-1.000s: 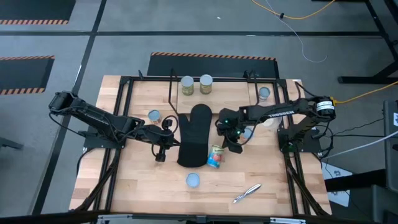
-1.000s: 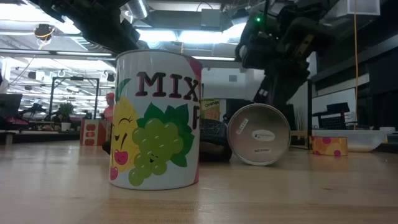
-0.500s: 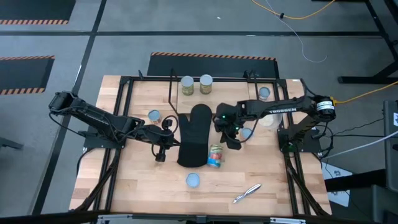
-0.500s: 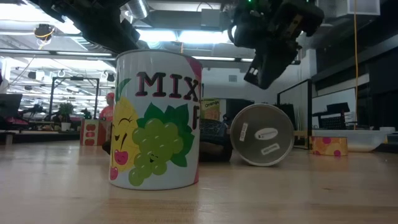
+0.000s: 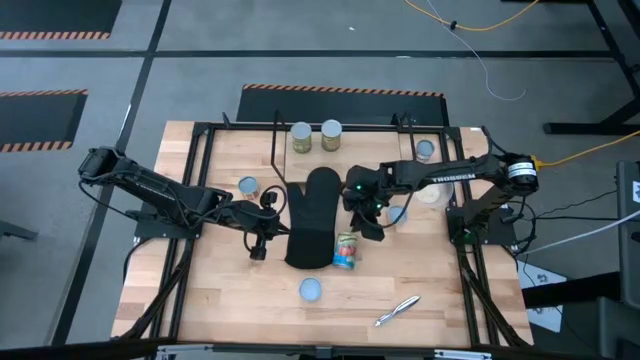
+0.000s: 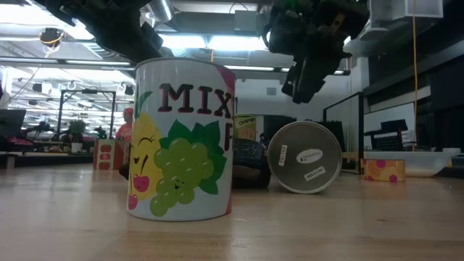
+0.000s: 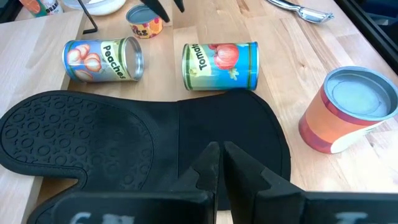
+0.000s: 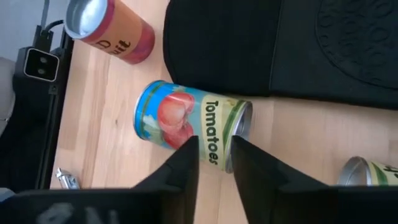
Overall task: Pick and place cans onto a shelf
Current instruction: Put the large canned tomatoes on the shelf
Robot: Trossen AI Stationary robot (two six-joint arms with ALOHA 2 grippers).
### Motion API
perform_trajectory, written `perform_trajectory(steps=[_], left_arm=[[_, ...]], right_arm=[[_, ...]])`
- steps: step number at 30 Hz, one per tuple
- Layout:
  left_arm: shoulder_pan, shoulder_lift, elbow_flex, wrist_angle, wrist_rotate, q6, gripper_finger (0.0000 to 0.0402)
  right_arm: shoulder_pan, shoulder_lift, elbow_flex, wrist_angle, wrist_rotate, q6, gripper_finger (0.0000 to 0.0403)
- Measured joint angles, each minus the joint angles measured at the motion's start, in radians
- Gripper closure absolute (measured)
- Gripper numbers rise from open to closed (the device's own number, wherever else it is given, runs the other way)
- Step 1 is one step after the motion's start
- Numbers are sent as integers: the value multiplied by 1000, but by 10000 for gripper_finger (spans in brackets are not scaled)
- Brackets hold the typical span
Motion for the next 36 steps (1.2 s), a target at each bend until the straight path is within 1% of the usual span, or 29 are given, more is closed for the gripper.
perform_trajectory(steps=[4,7,14,19,25,28,32,36], left_arm=[[0,0,0,0,0,0,388],[0,0,0,-1,0,0,388],[0,0,0,-3,0,0,388],[0,0,0,-3,0,0,388],[0,0,0,-3,0,0,388],[0,0,0,-3,0,0,388],[0,0,0,-4,0,0,388],[0,0,0,-4,0,0,388]], right_arm=[[0,40,0,8,-2,19,266],[0,81,0,19,-16,21,253],[0,136,-1,21,-19,17,250],[0,137,-1,22,-80,18,250],[0,162,-1,23,-38,22,250],[0,188,-1,29,-45,21,250],[0,221,-2,31,-95,16,250],[0,231,-1,38,-99,12,250]])
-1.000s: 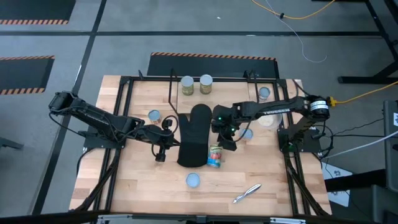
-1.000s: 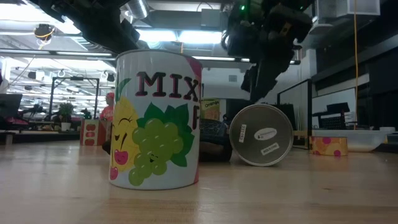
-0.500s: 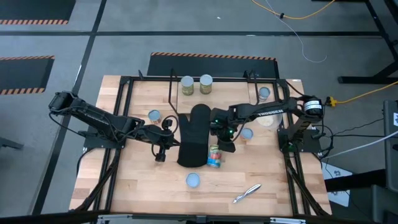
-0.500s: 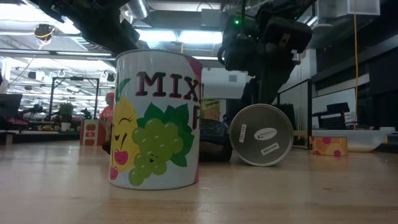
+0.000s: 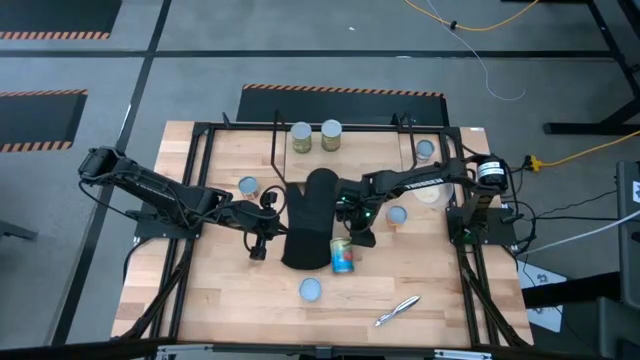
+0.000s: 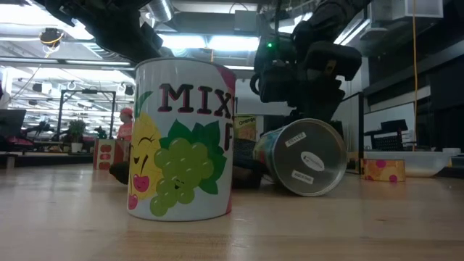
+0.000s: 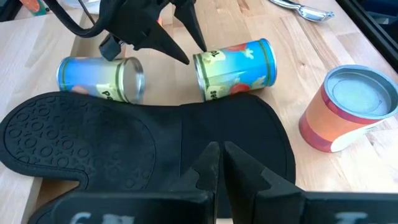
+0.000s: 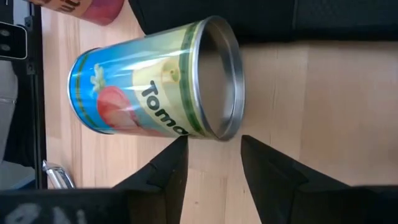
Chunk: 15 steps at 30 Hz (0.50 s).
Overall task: Pick and place cans onto a shelf
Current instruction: Put the large canned tomatoes on the shelf
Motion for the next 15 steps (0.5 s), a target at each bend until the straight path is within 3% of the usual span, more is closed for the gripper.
perform_trajectory(steps=[15], left_arm=[[0,0,0,0,0,0,388]], right_arm=[[0,-10,0,11,-20,-63,250]])
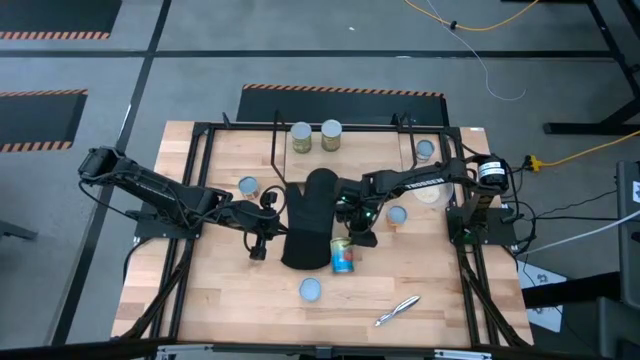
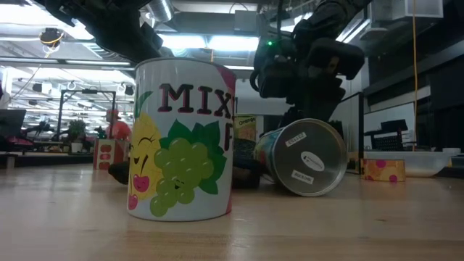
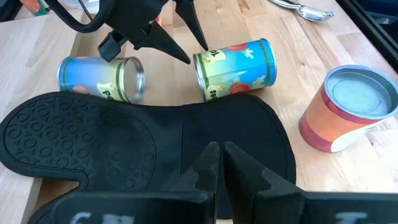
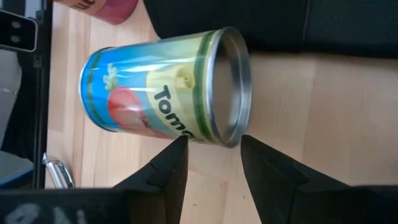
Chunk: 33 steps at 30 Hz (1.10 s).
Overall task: Pick and place cans onto a shelf
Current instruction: Put the large canned tomatoes on the shelf
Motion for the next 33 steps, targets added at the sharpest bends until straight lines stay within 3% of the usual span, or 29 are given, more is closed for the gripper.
perform_trajectory(steps=[33], left_arm=[[0,0,0,0,0,0,388]], right_arm=[[1,-2,0,131,-45,-120,251]])
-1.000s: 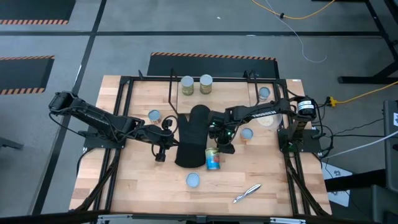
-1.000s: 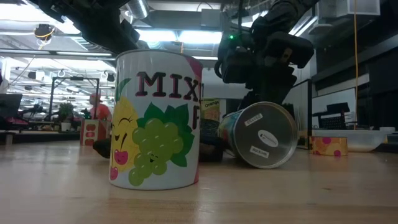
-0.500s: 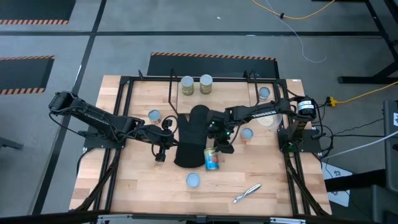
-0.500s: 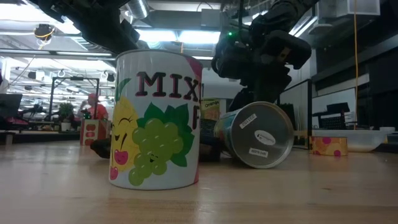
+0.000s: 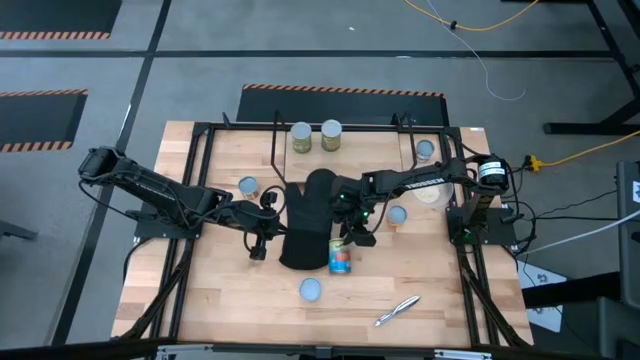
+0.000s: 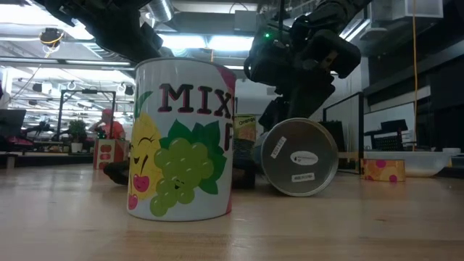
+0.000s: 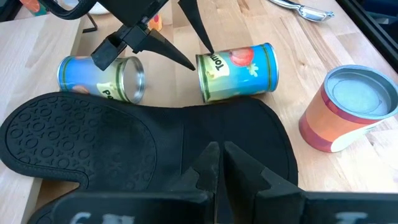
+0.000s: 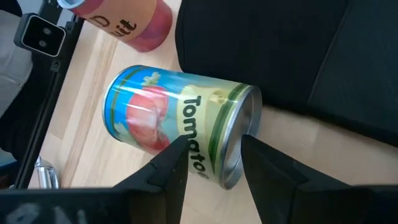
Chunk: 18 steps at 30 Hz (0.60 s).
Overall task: Pick and place cans onto a shelf
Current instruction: Put the large canned tomatoes on the shelf
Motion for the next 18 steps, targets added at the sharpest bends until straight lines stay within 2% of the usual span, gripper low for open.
perform_trajectory(steps=[13,18], left_arm=[[0,0,0,0,0,0,388],[0,0,0,0,0,0,388]], right_arm=[[0,18,0,-10,-32,8,269],[1,35,0,-9,-59,31,292]])
